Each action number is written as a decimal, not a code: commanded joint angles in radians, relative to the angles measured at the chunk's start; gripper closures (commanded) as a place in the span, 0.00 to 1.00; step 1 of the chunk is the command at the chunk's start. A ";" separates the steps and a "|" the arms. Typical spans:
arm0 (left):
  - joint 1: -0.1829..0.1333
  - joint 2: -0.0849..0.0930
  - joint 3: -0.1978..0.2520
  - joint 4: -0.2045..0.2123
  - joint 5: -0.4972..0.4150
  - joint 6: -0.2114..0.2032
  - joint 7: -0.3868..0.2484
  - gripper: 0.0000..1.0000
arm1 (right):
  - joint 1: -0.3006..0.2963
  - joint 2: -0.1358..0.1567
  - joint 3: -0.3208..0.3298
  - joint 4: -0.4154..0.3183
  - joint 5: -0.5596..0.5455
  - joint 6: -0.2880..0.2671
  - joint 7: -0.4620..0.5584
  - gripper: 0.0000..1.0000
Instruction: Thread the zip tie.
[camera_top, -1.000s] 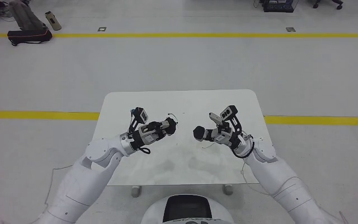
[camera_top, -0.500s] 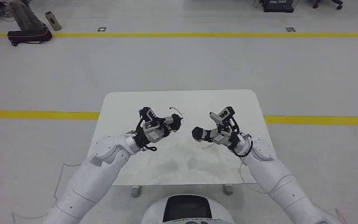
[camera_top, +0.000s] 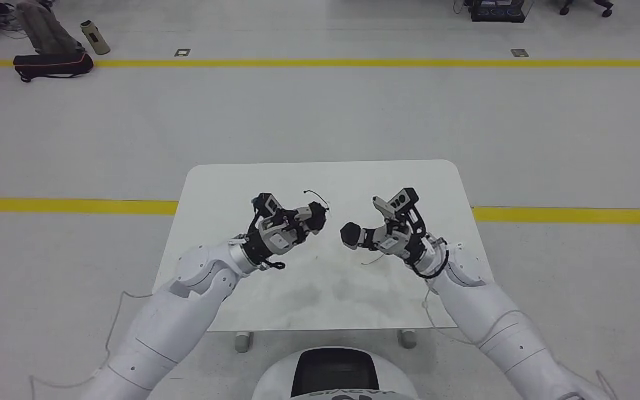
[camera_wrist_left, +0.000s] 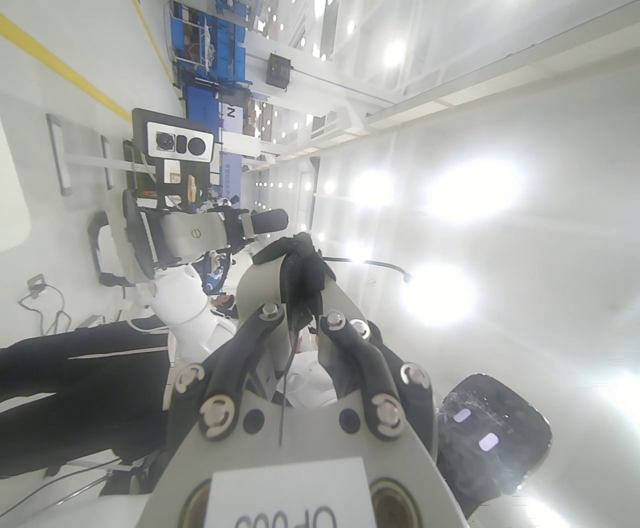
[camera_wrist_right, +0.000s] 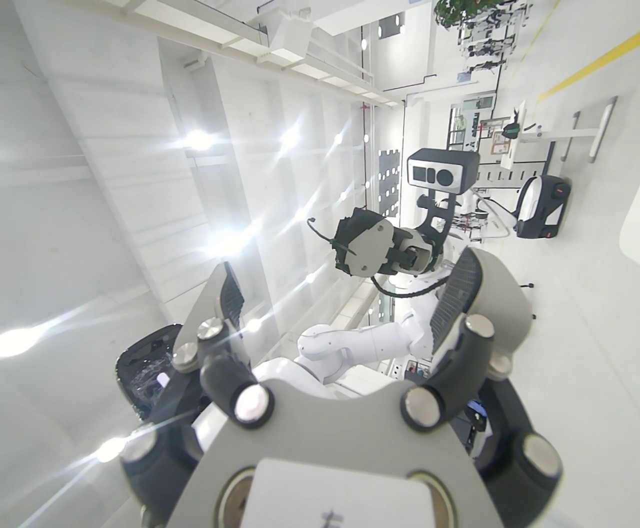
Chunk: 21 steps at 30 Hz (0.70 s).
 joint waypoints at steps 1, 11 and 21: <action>-0.007 -0.008 0.016 0.025 -0.038 -0.026 -0.015 1.00 | 0.006 -0.006 -0.005 0.015 0.034 0.001 0.042 0.00; -0.050 -0.044 0.079 0.130 -0.176 -0.092 -0.096 1.00 | 0.047 -0.037 -0.026 0.094 0.152 -0.016 0.182 0.00; -0.046 -0.049 0.088 0.129 -0.126 -0.131 -0.058 1.00 | 0.031 -0.040 -0.012 0.066 0.150 -0.004 0.139 0.00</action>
